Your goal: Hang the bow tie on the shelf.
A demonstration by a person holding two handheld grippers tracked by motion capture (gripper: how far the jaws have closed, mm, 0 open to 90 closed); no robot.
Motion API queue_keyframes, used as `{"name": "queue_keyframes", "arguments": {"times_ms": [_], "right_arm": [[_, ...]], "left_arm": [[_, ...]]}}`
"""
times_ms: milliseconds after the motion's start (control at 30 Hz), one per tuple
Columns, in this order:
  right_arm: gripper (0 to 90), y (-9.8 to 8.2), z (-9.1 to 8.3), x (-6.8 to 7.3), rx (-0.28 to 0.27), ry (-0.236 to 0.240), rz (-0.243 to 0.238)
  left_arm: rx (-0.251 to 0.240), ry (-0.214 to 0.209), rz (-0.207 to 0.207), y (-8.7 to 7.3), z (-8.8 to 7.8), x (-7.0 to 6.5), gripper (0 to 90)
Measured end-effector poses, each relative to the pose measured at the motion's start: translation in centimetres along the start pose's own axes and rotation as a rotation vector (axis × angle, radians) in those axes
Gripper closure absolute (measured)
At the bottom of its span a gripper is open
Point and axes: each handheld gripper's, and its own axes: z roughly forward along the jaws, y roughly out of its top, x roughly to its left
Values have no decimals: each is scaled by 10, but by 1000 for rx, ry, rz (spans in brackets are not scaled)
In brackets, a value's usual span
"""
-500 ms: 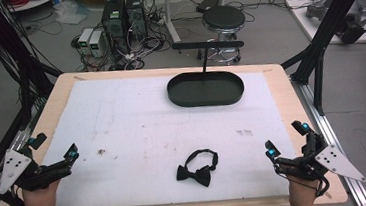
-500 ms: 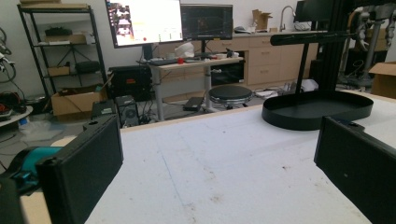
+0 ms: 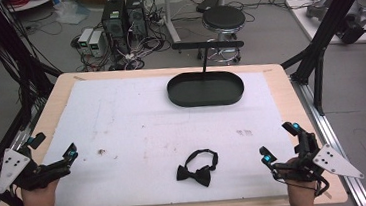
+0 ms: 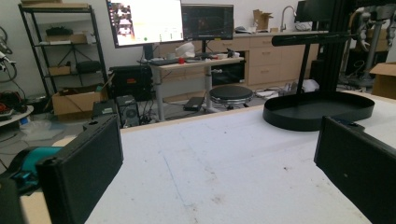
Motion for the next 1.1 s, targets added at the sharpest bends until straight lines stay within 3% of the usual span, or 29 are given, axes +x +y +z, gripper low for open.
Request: {"name": "queue_keyframes", "arguments": {"times_ms": [33,100,300,333,400,567,733,767,833,1100], "right_arm": [[6,0,0,0,0,0,0],[6,2,6,5,14,66,15],[6,8,24,22,81,175,5],[6,8,24,22,81,175,5],[6,8,34,33,131,233,-6],[7,2,53,54,208,321,-43],[7,-10,69,66,280,341,-31],[7,-18,76,71,342,351,-41],[7,-24,83,76,397,368,-54],[48,-48,106,99,576,393,-102]], "left_arm": [[0,0,0,0,0,0,17],[3,-1,-3,0,0,0,17],[1,-3,-1,0,1,0,17],[1,-3,-1,0,1,0,17],[6,-6,0,0,1,0,17],[9,-11,-2,0,2,-1,17],[7,-13,-6,0,1,0,17],[9,-12,-7,0,1,0,17],[7,-10,-9,0,0,1,17],[10,-7,-11,0,-2,2,17]]}}
